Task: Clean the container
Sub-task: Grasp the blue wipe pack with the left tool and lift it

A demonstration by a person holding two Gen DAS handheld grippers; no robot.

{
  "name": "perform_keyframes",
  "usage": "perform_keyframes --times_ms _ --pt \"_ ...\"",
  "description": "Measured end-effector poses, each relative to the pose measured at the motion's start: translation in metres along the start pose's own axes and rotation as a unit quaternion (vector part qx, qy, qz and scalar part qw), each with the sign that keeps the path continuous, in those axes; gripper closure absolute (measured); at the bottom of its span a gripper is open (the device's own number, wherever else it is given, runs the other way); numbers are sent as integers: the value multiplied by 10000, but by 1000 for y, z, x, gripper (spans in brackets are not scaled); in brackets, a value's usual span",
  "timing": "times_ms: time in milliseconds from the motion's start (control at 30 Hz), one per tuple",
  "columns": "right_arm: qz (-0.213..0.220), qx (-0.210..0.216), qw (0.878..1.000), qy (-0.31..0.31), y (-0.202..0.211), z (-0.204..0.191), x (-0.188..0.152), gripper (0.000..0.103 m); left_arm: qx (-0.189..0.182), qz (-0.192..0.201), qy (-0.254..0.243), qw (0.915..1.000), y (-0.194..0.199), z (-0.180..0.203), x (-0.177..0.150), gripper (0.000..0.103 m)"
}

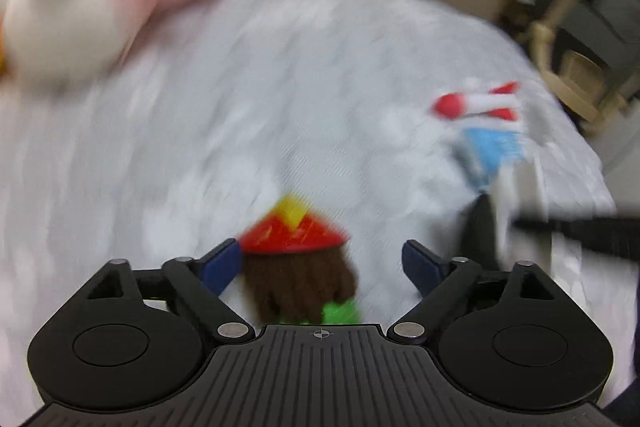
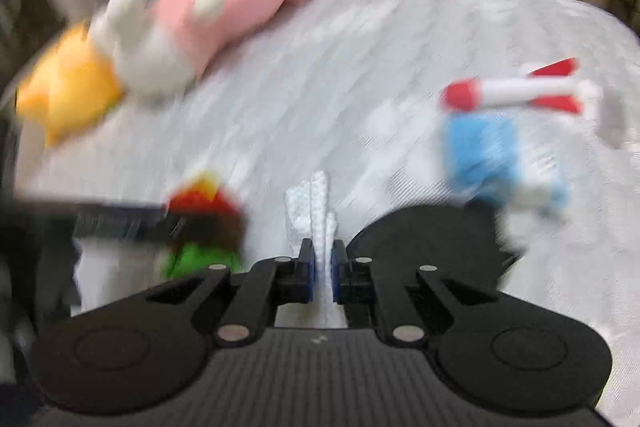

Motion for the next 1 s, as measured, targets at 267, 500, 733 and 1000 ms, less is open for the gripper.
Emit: perform_keyframes --times_ms 267,500,733,1000 --pt "1013 -666 9809 -1519 31 105 17 94 228 305 -2393 9702 -46 123 40 9" --pt "1182 -594 9735 -1867 34 135 9 94 385 19 -3183 9472 -135 197 93 4" --pt "649 -488 9753 -2055 6 150 4 94 274 -511 -2965 9533 -155 192 90 19" --pt "148 -339 9735 -2255 -34 148 6 93 -52 -885 -1725 9810 -140 138 78 40"
Point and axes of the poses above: each gripper's, at about its wrist camera, not at the fingertips, and y roughly against the way its jaws point, z to its right, x to its top, the point moved 2 cm from there along -y, roughly the way its jaws point, and after that the axes turned 6 degrees about -z, right-handed, at the moved point
